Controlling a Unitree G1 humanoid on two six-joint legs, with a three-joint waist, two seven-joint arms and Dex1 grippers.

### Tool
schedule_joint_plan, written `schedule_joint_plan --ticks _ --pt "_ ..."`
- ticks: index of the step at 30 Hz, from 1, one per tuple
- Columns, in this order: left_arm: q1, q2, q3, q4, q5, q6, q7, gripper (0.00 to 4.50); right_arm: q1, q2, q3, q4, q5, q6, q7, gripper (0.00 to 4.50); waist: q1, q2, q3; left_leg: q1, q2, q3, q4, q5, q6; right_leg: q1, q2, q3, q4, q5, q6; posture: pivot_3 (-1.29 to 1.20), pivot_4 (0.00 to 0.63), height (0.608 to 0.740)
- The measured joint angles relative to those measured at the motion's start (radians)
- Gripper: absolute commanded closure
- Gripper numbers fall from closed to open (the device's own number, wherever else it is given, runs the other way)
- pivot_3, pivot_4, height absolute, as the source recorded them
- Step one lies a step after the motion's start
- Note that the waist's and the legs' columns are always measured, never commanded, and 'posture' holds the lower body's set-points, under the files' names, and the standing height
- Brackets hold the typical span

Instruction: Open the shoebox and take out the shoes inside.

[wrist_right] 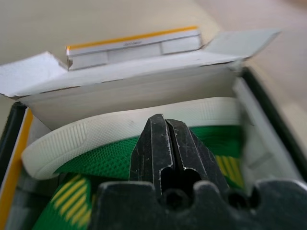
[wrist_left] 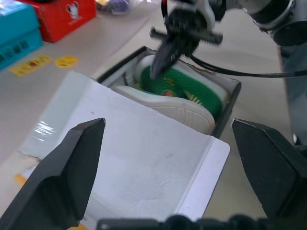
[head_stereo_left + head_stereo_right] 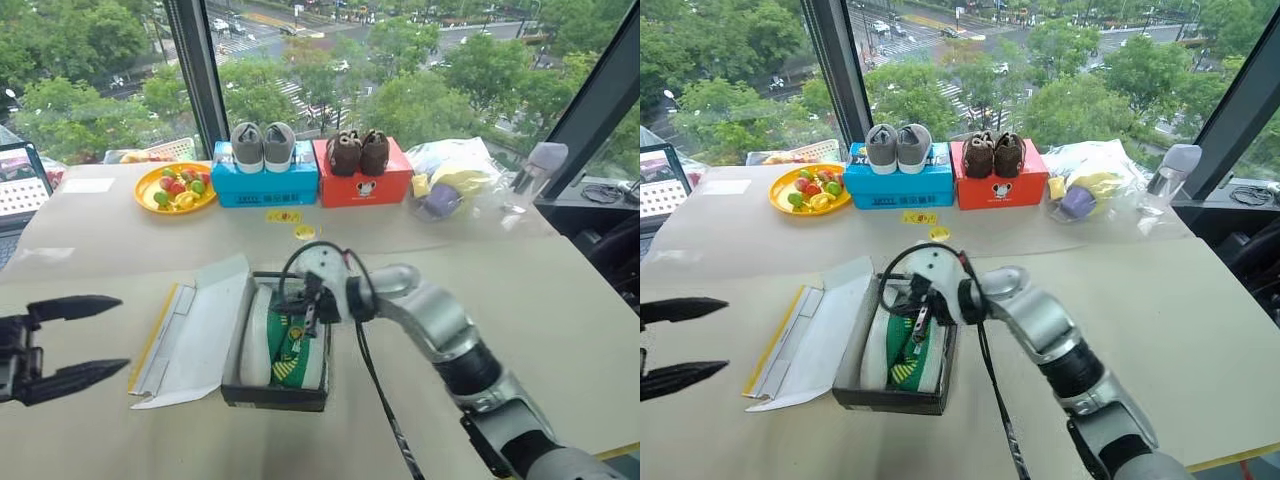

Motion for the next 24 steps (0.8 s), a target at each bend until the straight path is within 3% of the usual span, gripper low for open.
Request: schedule_joint_plan --ticks 4,8,10,14,18,24 --pt "-0.030 -0.008 -0.052 -0.005 0.000 -0.006 0.011 0.00 -0.006 -0.068 -0.011 -0.112 0.002 0.113 -0.047 4.45 -0.006 -0.001 0.000 -0.001 0.000 0.000 0.000 0.000 0.000 -0.002 0.001 0.000 0.000 0.001 0.001 0.00 0.150 0.731" --pt "-0.077 -0.012 -0.107 0.000 0.002 -0.012 0.026 0.00 -0.048 -0.153 0.010 -0.165 0.018 0.141 -0.034 3.46 -0.005 0.000 0.003 -0.002 -0.001 0.000 0.000 -0.001 0.001 -0.002 0.001 0.000 -0.001 0.000 0.001 0.00 0.150 0.731" --pt "-0.103 -0.012 -0.133 0.016 0.005 -0.027 0.029 0.00 -0.089 -0.219 0.046 -0.180 0.014 0.112 0.008 2.76 -0.003 0.001 0.003 -0.002 -0.001 0.000 0.000 -0.001 0.001 -0.002 0.001 -0.001 -0.001 -0.001 0.001 0.00 0.150 0.731" --pt "-0.142 -0.012 -0.192 0.042 0.014 -0.037 0.030 0.00 -0.143 -0.245 0.122 -0.166 -0.004 0.070 0.045 1.44 -0.008 0.000 0.003 -0.002 0.000 0.000 0.000 -0.001 0.001 -0.002 0.002 0.000 -0.001 0.000 0.003 0.00 0.150 0.731" --pt "-0.163 -0.012 -0.224 0.053 0.023 -0.048 0.039 0.00 -0.157 -0.246 0.178 -0.158 -0.004 0.068 0.066 1.44 -0.006 0.000 0.003 -0.003 -0.001 0.000 0.001 -0.002 0.002 -0.002 0.001 0.000 -0.001 0.000 0.004 0.00 0.150 0.731" --pt "-0.170 -0.012 -0.239 0.059 0.031 -0.057 0.043 0.00 -0.177 -0.143 0.150 -0.070 0.039 0.265 -0.012 1.44 -0.004 0.000 0.003 -0.003 -0.001 0.000 0.002 -0.002 0.002 -0.002 0.000 0.000 -0.001 0.000 0.003 0.00 0.150 0.731"
